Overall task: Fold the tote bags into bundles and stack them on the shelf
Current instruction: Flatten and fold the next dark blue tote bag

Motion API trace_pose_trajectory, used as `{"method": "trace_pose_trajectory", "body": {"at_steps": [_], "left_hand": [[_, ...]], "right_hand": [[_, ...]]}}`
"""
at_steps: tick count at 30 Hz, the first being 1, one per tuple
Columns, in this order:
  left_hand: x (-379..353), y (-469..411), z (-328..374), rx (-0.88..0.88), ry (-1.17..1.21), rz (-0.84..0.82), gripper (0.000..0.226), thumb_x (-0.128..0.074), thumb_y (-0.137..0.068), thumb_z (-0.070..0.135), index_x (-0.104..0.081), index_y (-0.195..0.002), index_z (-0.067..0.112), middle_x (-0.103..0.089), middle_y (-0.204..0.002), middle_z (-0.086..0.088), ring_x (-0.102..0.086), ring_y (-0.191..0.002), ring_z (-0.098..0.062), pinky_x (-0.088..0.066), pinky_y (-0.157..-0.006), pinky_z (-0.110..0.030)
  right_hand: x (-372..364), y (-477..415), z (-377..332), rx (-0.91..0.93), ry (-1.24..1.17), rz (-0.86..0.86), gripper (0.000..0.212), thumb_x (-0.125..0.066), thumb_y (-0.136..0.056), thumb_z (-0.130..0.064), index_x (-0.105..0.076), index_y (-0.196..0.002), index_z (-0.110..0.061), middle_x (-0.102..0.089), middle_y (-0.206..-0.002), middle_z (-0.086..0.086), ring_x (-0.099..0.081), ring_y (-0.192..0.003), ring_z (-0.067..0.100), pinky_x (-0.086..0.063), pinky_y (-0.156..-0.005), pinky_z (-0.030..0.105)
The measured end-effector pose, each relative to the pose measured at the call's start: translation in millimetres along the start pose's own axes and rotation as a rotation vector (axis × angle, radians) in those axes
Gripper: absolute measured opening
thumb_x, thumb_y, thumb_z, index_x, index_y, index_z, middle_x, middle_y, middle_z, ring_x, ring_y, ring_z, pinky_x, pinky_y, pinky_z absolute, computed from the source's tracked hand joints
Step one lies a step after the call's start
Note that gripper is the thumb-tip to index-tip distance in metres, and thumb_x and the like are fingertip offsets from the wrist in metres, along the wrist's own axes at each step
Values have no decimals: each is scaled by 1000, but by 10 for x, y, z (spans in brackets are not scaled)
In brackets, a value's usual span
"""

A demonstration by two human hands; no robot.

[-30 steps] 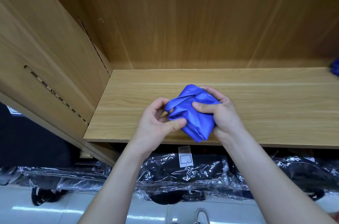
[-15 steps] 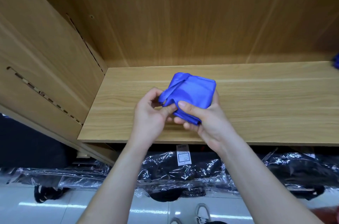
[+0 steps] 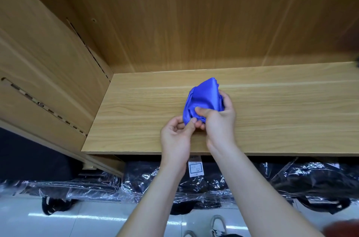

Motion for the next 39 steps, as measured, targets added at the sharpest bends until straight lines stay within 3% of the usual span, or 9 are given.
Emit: {"method": "trace_pose_trajectory", "body": {"at_steps": [5, 9, 15, 21, 27, 30, 33, 37, 39], "left_hand": [[11, 20, 117, -84, -241, -87, 11, -69, -86, 6, -71, -97, 6, -67, -81, 0, -54, -70, -3, -42, -71, -14], [-9, 23, 280, -39, -230, -139, 3, -68, -84, 7, -69, -86, 5, -60, -70, 0, -48, -60, -4, -39, -59, -12], [11, -158, 375, 90, -228, -186, 25, -58, -95, 15, -60, -71, 10, -61, -59, 2, -53, -48, -3, -40, -48, -13], [-37, -87, 223, 56, -281, -228, 22, -54, -98, 11, -62, -92, -8, -59, -78, -12, -57, -72, -17, -53, -61, -22], [38, -129, 451, 114, -44, -145, 8, -62, -89, -2, -62, -82, 3, -68, -72, -10, -69, -65, -18, -57, -60, -25], [-15, -54, 529, 24, -158, -221, 5, -70, -81, 2, -66, -79, 5, -67, -77, -16, -65, -71, -21, -54, -74, -29], [17, 126, 452, -49, -484, -326, 12, -67, -72, 30, -75, -78, 23, -75, -82, 1, -70, -85, -20, -52, -88, -34], [326, -43, 463, -132, -598, -48, 22, -59, -71, 46, -72, -81, 31, -70, -75, 17, -66, -78, -9, -56, -84, -42], [309, -138, 423, 7, -542, -114, 25, -63, -80, 51, -66, -96, 32, -70, -85, 13, -65, -81, -10, -55, -84, -37]], "right_hand": [[47, -35, 26, 313, 314, -71, 62, -65, -75, 8, -50, -110, -41, -61, -101, -23, -62, -93, 10, -53, -88, 38], [75, -109, -10, 291, 513, -285, 69, -67, -71, -11, -40, -111, -59, -61, -101, -18, -60, -84, 16, -52, -81, 41], [189, 101, -55, 313, 944, -573, 76, -64, -84, -4, -25, -139, -40, -54, -107, -12, -52, -95, 16, -41, -80, 20], [92, -27, -246, 342, 892, -280, 76, -67, -87, -30, -23, -149, -31, -61, -92, -2, -58, -92, 19, -41, -80, 28], [57, 170, -309, 805, 966, -300, 37, -62, -78, 3, -59, -112, -11, -63, -102, -3, -56, -94, 17, -39, -83, 14], [74, 261, -345, 1082, 946, -229, 33, -43, -66, 7, -57, -93, -3, -62, -91, 11, -56, -87, 30, -47, -77, 38], [133, 262, -361, 1318, 1012, -178, 32, -41, -60, 8, -48, -86, -9, -64, -86, 14, -56, -93, 31, -46, -77, 42], [220, 387, -180, 1479, 1033, -258, 24, -45, -84, 13, -56, -73, -5, -68, -88, 13, -56, -97, 27, -43, -81, 38], [214, 460, -69, 1490, 1006, -344, 29, -38, -95, 4, -57, -75, -4, -64, -95, 10, -57, -98, 27, -45, -82, 39]]}}
Point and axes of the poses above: each hand's wrist, its own y-axis away from the middle knuckle, its own x-axis out of the back of the hand, z = x × y, the point moved 5 cm from there along -y, towards the middle knuckle
